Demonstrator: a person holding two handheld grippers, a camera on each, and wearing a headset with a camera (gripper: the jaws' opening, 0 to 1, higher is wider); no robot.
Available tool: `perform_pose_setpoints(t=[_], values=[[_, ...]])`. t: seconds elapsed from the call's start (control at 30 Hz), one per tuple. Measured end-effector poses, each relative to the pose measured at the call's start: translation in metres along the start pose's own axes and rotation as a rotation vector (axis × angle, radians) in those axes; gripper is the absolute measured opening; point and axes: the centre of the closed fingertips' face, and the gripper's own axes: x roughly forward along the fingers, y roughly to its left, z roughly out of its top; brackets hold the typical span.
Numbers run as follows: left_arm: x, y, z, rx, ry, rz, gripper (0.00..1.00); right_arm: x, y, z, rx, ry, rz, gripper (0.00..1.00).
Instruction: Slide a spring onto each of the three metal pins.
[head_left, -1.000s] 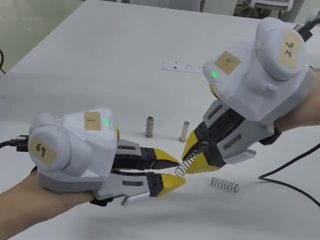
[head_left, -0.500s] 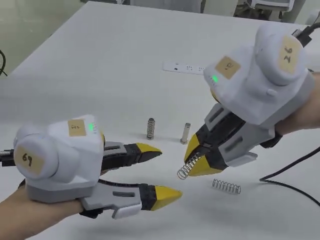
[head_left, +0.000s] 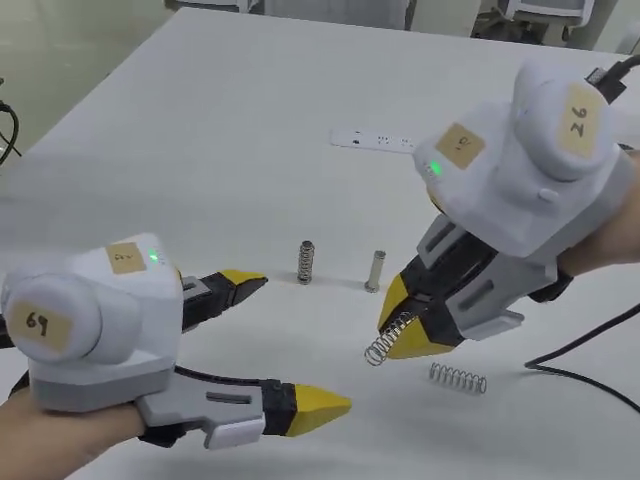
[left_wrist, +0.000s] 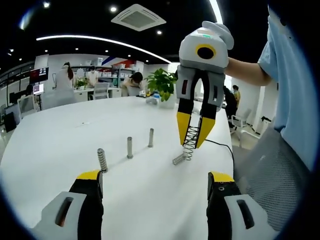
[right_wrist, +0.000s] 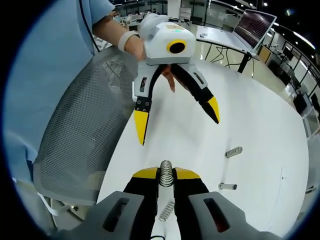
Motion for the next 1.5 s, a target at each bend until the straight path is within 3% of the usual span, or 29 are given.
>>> perform_pose_setpoints(t=[0.27,0.47,0.77,1.17,1.5], values=[[-0.008,0.009,-0.004,-0.04,0.008,0.053,0.93,0.0,-0.006,-0.001,0.0,0.01,-0.004,0.08],[-0.011,0.014,-0.008,-0.037,0.016,0.069,0.97,-0.002,-0.015,-0.006,0.001,0.034,-0.006,0.08],[-0.015,0.022,-0.011,-0.054,0.014,0.082,0.97,-0.009,-0.041,-0.017,0.009,0.074,-0.044,0.08],[-0.015,0.024,-0.012,-0.059,0.017,0.092,0.97,-0.024,-0.086,-0.032,0.004,0.145,-0.11,0.08],[-0.016,0.032,-0.01,-0.056,0.01,0.111,0.96,-0.026,-0.109,-0.035,-0.021,0.199,-0.111,0.08]])
